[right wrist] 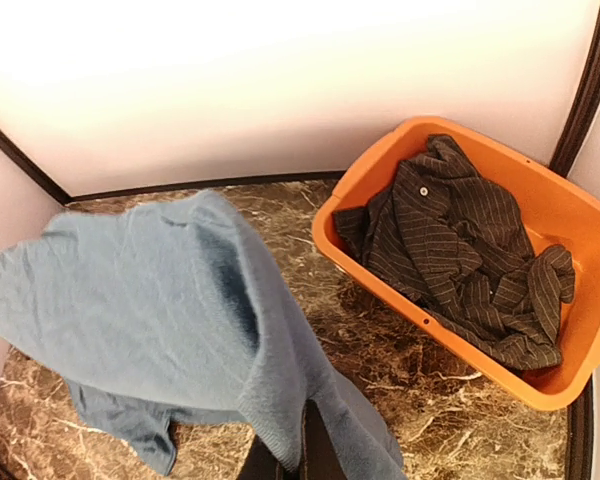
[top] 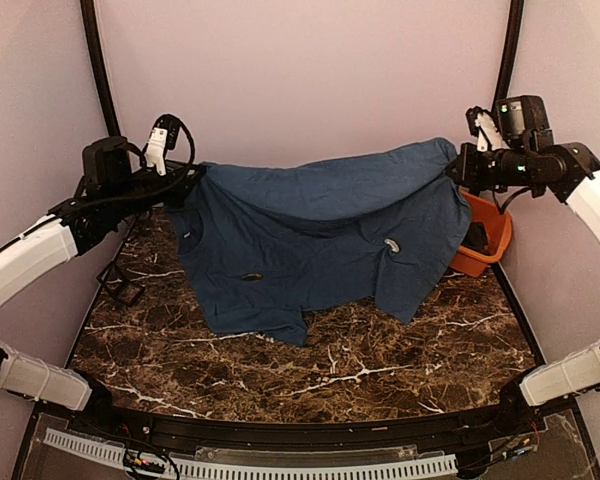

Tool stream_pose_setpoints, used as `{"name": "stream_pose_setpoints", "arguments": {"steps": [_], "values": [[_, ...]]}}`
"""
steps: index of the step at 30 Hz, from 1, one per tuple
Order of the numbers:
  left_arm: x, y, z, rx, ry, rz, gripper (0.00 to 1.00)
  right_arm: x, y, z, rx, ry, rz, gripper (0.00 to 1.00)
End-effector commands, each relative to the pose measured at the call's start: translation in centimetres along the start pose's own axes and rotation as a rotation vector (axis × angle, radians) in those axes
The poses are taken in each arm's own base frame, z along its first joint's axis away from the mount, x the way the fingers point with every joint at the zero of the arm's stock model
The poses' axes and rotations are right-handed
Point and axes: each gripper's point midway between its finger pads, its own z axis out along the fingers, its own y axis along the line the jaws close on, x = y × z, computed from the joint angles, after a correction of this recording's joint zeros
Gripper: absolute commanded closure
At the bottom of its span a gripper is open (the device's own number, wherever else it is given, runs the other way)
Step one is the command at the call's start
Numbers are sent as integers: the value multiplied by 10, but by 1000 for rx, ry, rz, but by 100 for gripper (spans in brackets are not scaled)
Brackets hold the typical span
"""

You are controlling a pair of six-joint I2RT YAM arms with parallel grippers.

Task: Pin the brooch onto the clothing
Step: Pick up the clothing with brooches from the center of the board, then flatten out the clothing with brooches at the center of the board.

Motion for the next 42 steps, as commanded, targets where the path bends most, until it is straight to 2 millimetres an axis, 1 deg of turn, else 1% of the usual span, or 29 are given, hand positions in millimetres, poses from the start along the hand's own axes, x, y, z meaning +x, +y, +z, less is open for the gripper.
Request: {"name": "stream_pose_setpoints", "arguments": {"steps": [1,7,10,11,12,14,16,18,19,20,21,22,23,24,25,26,27,28,29,30,31,32,33,34,35,36,37,39,42], "values": [[-28,-27,-46,82,-61,46,99,1,12,-40,-97,-80,-9,100],[-62,-72,-117,201,-172,163,99,2,47,-114,-357,-210,-74,100],[-75,-88,-145,256,-237,195,99,-1,60,-147,-457,-278,-96,100],[-80,-91,-156,260,-263,208,99,-3,63,-155,-480,-292,-102,100],[-81,-90,-159,254,-264,209,99,-5,63,-159,-482,-303,-102,100],[-81,-80,-158,188,-254,212,99,-9,58,-153,-437,-297,-78,100],[-71,-62,-144,96,-199,197,99,-11,46,-128,-345,-255,-47,100],[-52,-41,-120,-9,-107,179,99,-7,31,-93,-235,-197,-18,100],[-36,-34,-102,-34,-47,175,99,-3,22,-68,-167,-151,-7,100],[-20,-18,-84,-116,14,181,99,1,11,-47,-92,-119,-3,100],[-6,-10,-73,-152,51,183,99,7,1,-25,-23,-81,-4,100],[14,3,-55,-207,121,188,99,12,-9,-4,46,-45,-11,100],[22,8,-46,-229,146,190,99,18,-18,18,110,-9,-16,100],[39,18,-28,-269,203,194,99,22,-26,38,167,15,-24,100],[40,22,-19,-292,200,197,99,24,-33,57,215,33,-32,100],[58,31,-2,-325,250,218,99,26,-40,76,263,49,-39,100],[61,36,8,-346,252,226,99,27,-43,93,285,59,-46,100],[74,47,26,-386,300,243,99,27,-45,111,301,69,-54,100],[82,54,35,-406,329,251,99,29,-46,129,310,80,-59,100],[97,60,56,-416,381,264,99,33,-48,147,319,98,-66,100],[107,65,63,-432,422,275,99,39,-49,165,329,118,-73,100],[124,70,81,-436,472,292,99,44,-51,179,339,133,-76,100],[132,75,88,-456,496,303,99,52,-53,195,347,153,-86,100],[151,79,102,-465,537,315,99,63,-56,215,359,175,-95,100],[173,85,111,-482,583,325,99,68,-58,226,368,188,-99,100],[174,89,117,-497,584,327,99,74,-58,236,375,204,-107,100],[186,95,124,-522,610,337,99,76,-57,243,382,210,-113,100],[200,104,130,-558,633,357,99,78,-54,252,390,208,-132,100],[209,112,136,-587,635,375,99,79,-49,260,396,208,-158,100]]}}
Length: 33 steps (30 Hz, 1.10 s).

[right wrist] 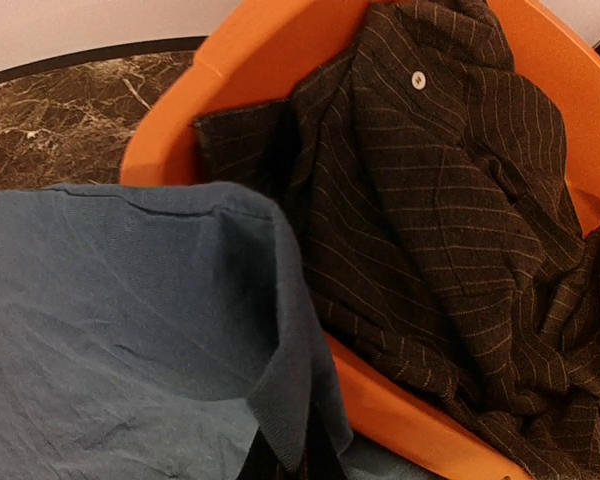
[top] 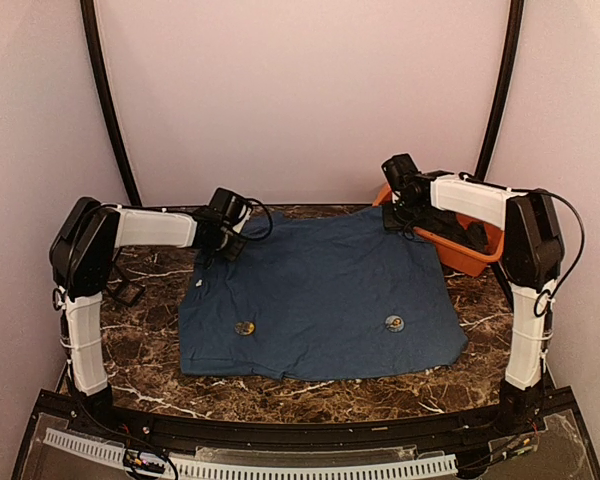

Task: Pin the brooch onto the clothing
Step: Flatten out the clothing with brooches at the center of the board, then reset both arms

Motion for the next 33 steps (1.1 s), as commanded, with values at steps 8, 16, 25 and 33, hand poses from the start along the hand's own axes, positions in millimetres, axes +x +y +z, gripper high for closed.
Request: {"name": "stream_pose_setpoints", "arguments": {"steps": [8,16,25,33], "values": [[-9,33,19,-212,-3,28,57,-27,-3,-14,141,-102,-31,68],[-19,70,1,-354,19,-41,2,-26,-33,-47,302,-67,-14,44],[-30,68,-67,-85,-19,-250,1,17,-33,-106,70,-23,-6,36],[1,64,-179,178,-135,-421,1,75,-21,-177,-228,-73,-70,36]]}}
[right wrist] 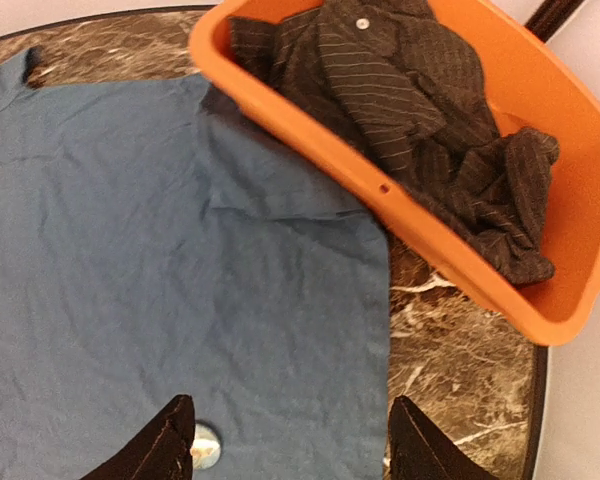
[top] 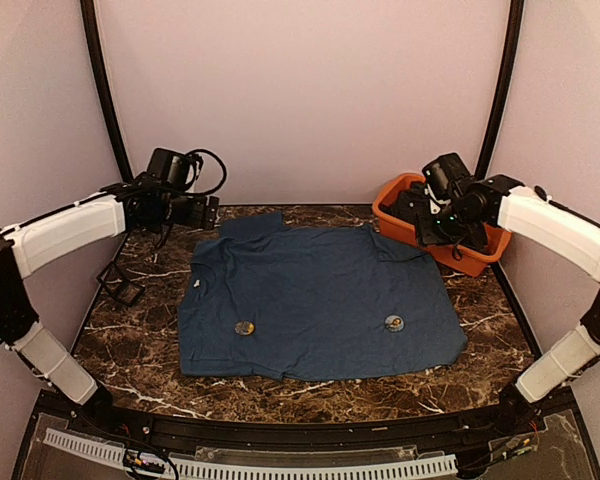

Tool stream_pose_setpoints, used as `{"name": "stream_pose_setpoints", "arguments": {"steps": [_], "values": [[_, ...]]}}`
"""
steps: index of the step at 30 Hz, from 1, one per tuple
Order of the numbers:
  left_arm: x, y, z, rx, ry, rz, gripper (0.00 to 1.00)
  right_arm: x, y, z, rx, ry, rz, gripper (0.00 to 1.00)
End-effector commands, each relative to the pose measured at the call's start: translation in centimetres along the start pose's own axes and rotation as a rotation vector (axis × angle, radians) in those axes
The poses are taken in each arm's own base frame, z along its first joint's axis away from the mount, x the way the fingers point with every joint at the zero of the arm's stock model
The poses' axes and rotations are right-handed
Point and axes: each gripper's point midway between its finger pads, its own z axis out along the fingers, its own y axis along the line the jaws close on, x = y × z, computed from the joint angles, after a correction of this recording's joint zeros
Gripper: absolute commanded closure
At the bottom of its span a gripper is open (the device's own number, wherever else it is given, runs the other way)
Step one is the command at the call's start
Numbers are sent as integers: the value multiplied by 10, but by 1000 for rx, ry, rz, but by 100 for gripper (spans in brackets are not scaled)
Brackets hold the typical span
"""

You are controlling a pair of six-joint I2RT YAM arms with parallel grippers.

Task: Pin the brooch onto the clothing
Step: Reset both arms

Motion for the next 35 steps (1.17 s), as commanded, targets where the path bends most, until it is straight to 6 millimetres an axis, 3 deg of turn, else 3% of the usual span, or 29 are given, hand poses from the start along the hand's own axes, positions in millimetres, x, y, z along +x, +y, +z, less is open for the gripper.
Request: {"name": "stream_pose_setpoints", "arguments": {"steps": [1,3,7,10,15,22,35], "values": [[33,-5,-57,169,40,-78,1,12,20,-47,-218,-82,-12,35],[46,3,-79,184,54,-55,1,15,16,-72,-275,-130,-5,3],[62,8,-119,262,23,-31,1,19,7,-116,-345,-206,4,1],[72,10,-146,327,-37,-15,1,24,-6,-137,-342,-239,20,1],[79,18,-177,362,-193,-7,1,40,-23,-145,-307,-266,26,1],[91,20,-177,357,-318,36,1,56,-43,-140,-240,-330,43,1],[99,25,-163,298,-284,29,1,65,-83,-143,-79,-427,125,1]]}}
